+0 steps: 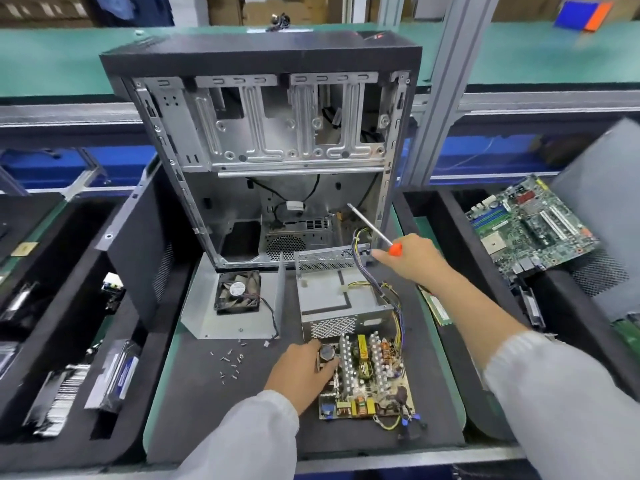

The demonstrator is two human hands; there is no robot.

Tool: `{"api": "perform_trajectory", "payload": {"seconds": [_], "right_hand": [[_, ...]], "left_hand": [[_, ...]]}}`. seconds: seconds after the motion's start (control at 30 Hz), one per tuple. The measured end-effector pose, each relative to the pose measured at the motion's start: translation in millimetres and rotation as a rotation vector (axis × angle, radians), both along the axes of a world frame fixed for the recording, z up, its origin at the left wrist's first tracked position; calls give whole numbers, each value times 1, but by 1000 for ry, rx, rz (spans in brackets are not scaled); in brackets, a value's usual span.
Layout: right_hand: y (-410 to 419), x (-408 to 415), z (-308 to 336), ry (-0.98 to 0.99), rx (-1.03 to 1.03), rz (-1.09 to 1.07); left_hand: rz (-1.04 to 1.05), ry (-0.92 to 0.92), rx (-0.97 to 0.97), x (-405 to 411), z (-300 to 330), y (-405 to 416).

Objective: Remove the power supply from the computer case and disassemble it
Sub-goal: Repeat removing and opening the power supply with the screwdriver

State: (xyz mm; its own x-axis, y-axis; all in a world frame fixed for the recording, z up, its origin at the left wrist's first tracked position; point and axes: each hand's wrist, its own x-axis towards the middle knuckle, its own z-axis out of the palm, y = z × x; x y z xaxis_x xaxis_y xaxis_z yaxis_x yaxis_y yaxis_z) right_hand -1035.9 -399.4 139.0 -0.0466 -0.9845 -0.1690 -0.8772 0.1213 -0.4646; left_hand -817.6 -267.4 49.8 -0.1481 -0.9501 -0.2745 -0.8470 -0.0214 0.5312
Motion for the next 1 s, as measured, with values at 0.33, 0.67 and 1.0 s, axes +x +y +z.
{"api": "perform_trajectory", "payload": {"seconds": [0.33,0.67,1.0], "right_hand": [[-31,19,-28,99,198,284],[38,-6,-16,19,-528,323],[36,-42,-48,-232,-546,-98]], "left_hand": [[-20,-35,37,0,0,-5],[-33,-23,59,1,5,-9],[-70,-6,137,4,15,-23]]}}
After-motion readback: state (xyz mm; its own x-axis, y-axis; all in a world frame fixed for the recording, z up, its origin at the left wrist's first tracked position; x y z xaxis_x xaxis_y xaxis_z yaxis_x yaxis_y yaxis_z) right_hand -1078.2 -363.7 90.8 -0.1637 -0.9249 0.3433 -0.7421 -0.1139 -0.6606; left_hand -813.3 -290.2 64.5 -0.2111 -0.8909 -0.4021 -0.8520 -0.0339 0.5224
